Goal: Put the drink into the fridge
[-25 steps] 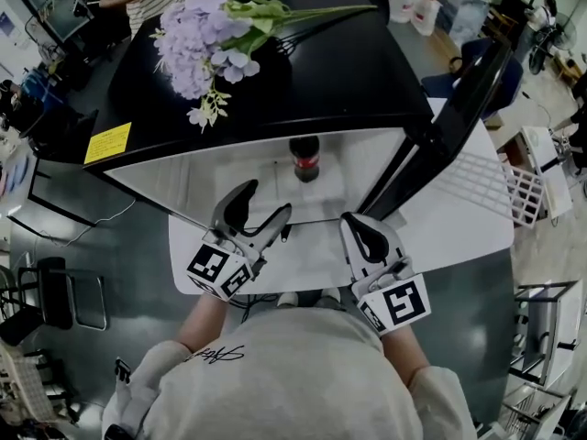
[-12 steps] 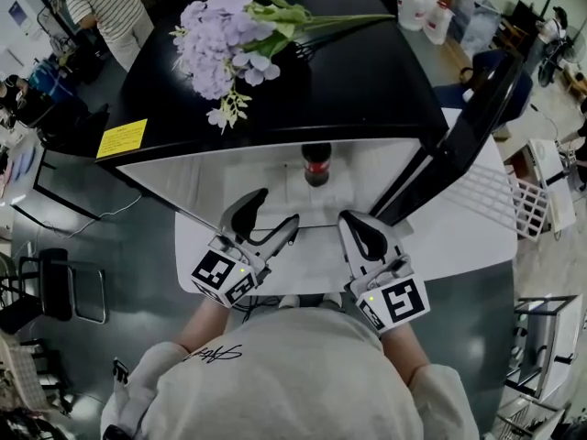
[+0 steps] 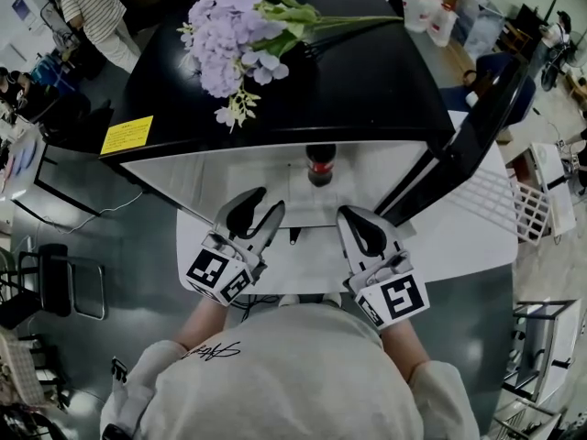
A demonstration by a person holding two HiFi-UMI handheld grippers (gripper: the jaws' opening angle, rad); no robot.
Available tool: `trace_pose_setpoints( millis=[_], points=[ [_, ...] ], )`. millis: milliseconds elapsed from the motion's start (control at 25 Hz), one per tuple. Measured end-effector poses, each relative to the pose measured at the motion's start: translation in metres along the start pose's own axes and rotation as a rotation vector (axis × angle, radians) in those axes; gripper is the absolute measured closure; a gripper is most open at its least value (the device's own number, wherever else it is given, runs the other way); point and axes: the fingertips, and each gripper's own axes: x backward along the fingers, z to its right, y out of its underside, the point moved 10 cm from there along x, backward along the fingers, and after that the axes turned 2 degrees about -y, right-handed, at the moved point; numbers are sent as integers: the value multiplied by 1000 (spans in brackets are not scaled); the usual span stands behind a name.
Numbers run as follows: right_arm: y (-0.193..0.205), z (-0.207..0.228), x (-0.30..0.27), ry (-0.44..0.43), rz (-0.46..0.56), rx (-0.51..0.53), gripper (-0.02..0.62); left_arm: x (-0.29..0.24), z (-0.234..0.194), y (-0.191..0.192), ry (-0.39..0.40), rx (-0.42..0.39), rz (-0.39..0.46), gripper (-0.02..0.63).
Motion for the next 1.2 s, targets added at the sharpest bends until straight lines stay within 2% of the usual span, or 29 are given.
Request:
trace_pose_setpoints(
  millis=[440, 1200],
  points=[
    [0, -3, -6, -4, 0, 6, 584, 8, -7, -5, -31, -6, 30, 535],
    [-3, -12, -7, -13, 5, 16, 584, 16, -4, -7, -25, -19, 38, 600]
  ],
)
